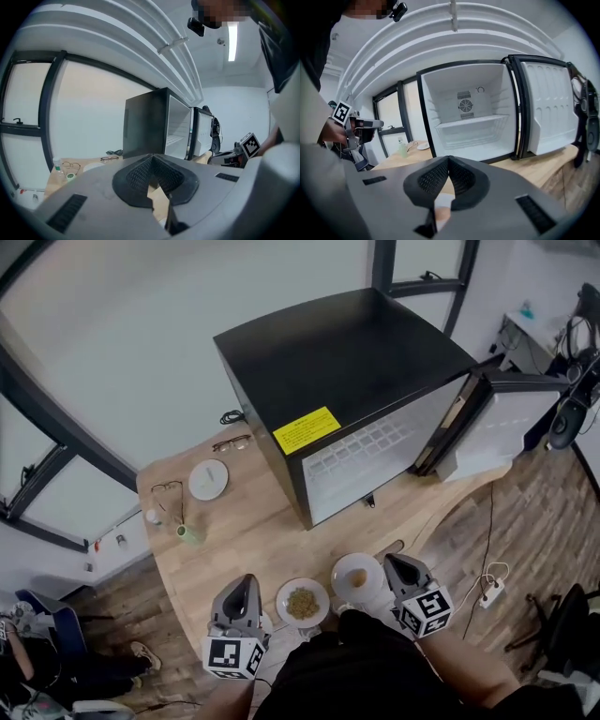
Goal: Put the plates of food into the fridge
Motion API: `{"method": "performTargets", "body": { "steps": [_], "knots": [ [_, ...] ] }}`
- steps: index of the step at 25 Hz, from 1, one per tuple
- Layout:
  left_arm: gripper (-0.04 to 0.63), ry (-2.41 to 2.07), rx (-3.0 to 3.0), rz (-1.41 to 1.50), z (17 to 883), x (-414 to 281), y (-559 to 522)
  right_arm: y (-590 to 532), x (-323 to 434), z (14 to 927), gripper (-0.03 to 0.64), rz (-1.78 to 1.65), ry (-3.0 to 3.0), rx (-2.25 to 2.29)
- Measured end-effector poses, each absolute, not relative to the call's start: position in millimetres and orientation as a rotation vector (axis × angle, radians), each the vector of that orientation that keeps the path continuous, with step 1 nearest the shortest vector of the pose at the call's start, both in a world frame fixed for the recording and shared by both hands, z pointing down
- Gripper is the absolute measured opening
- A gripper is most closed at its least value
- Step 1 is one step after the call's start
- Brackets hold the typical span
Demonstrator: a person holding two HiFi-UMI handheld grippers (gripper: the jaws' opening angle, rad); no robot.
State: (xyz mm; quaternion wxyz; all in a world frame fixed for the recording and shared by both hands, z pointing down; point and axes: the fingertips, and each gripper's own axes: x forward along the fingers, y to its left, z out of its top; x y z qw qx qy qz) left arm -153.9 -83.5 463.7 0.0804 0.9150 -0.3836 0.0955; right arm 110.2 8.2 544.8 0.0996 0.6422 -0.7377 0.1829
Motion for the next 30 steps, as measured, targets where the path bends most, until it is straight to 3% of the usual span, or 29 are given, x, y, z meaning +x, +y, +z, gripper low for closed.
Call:
{"method": "performTargets", "body": {
  "steps": [15,30],
  "knots": [
    [0.003,-0.92,2.85,0.37,483.1,-91.5,-83.0,60.2,121.4,571.3,0.015,0.641,-2.104,2.007],
    [0.003,-0.846,2.835,0.448,513.6,-73.5,-74.8,91.9,97.0,660.4,0.015,0.929,-2.092,1.988]
  ]
}}
